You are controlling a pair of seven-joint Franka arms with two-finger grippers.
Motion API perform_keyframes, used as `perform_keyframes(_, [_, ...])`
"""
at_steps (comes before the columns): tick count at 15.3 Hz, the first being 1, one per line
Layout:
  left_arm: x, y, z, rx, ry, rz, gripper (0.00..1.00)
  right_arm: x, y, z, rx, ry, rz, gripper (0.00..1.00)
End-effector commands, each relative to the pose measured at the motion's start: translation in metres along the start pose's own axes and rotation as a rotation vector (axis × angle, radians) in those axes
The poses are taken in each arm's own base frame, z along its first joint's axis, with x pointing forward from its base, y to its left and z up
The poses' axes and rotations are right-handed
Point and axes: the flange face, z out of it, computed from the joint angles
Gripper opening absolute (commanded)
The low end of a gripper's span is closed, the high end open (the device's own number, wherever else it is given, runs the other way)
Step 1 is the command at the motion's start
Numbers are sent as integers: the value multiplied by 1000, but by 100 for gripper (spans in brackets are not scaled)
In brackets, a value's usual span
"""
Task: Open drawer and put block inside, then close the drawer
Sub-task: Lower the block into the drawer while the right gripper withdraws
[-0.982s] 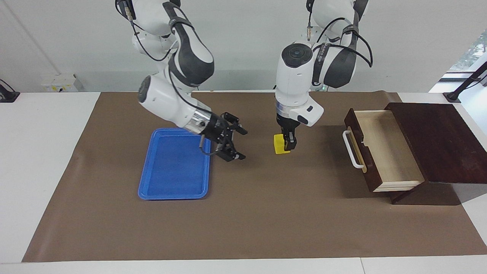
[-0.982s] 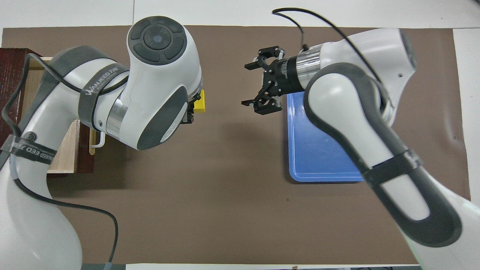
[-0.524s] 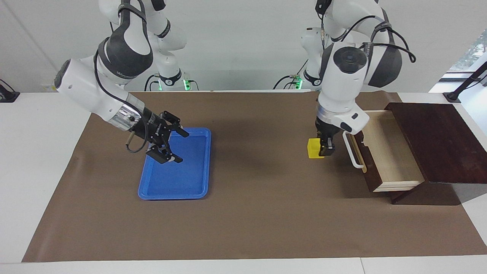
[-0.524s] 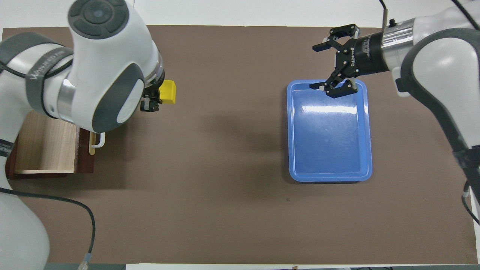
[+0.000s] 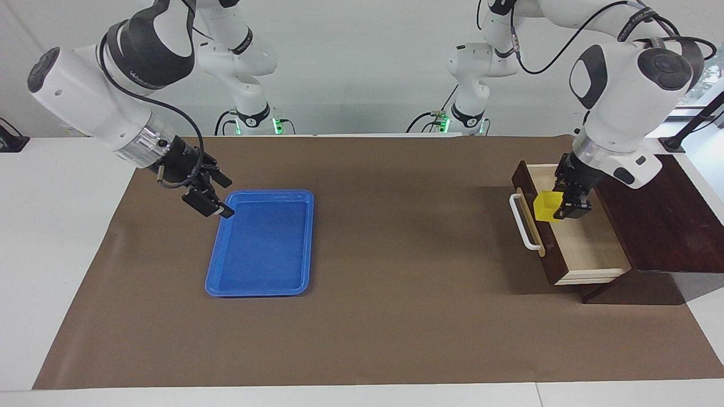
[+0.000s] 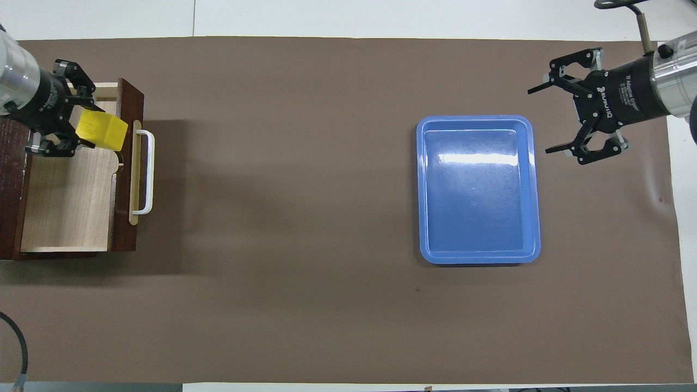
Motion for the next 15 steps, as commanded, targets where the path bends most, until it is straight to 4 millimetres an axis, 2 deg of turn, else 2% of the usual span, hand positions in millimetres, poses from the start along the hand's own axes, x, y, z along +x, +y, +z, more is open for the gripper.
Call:
perform_keyframes(1, [36, -25, 22, -63, -24, -33, 0, -6, 23, -23, -80, 66, -229, 100])
perform_keyframes(5, [59, -38, 60, -46, -39, -114, 0, -22, 53, -46, -171, 143, -544, 100])
perform_keyframes(6, [59, -40, 69, -45, -40, -160, 0, -27, 59, -50, -193, 157, -618, 100])
perform_keyframes(9, [48, -41, 84, -43, -41, -242, 0, -33, 79, -57, -291, 189, -851, 100])
perform_keyframes(13, [37, -52, 96, -33, -42, -262, 0, -34, 89, -70, -388, 203, -1094, 100])
perform_keyframes(15, [34, -54, 98, -33, -41, -266, 0, -33, 91, -78, -395, 202, -1120, 100])
